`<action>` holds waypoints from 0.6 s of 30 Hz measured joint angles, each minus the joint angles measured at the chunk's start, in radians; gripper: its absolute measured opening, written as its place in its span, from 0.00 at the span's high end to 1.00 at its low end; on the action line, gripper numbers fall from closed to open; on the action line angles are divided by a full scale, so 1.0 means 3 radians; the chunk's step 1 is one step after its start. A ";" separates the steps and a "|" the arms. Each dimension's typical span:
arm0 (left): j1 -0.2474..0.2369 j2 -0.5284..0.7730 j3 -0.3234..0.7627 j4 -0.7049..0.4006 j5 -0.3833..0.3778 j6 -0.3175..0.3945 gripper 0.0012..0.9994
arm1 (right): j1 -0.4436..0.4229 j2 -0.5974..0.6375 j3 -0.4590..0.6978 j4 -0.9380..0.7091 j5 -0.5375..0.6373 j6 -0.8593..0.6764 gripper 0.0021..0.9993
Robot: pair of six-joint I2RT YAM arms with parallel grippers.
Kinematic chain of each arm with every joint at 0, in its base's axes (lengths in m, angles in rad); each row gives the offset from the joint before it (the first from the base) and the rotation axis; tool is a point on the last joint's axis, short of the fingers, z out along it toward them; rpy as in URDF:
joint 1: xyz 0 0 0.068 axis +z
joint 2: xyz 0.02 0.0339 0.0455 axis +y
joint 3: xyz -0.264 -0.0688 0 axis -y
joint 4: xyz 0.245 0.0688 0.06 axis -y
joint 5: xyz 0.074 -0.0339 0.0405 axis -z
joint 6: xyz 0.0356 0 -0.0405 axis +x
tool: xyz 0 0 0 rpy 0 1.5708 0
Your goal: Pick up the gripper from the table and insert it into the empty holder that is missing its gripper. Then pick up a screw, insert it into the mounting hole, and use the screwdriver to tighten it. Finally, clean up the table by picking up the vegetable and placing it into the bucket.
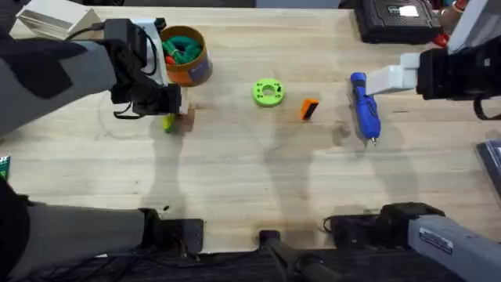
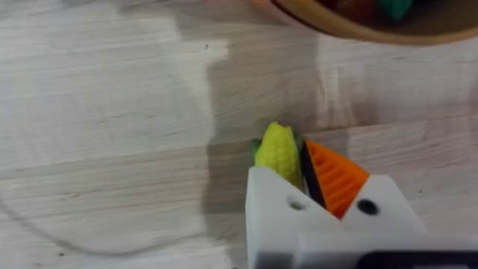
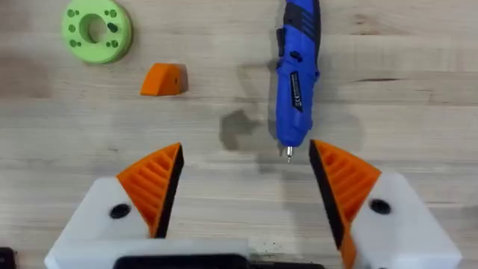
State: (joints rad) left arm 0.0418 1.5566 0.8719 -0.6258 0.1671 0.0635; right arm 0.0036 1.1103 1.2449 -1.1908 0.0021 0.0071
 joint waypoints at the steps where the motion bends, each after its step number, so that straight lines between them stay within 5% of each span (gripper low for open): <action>1: 0.0000 -0.0003 0.0022 -0.0027 -0.0013 0.0000 0.99 | 0.0000 0.0000 0.0000 0.0000 0.0000 0.0000 0.01; 18: 0.0000 -0.0947 0.0592 -0.0525 -0.0017 0.0000 0.99 | 0.0000 -0.0001 0.0000 0.0000 0.0000 0.0000 0.01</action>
State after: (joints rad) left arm 0.0418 1.2726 1.0496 -0.7832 0.1619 0.0635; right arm 0.0036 1.1100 1.2449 -1.1907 0.0021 0.0071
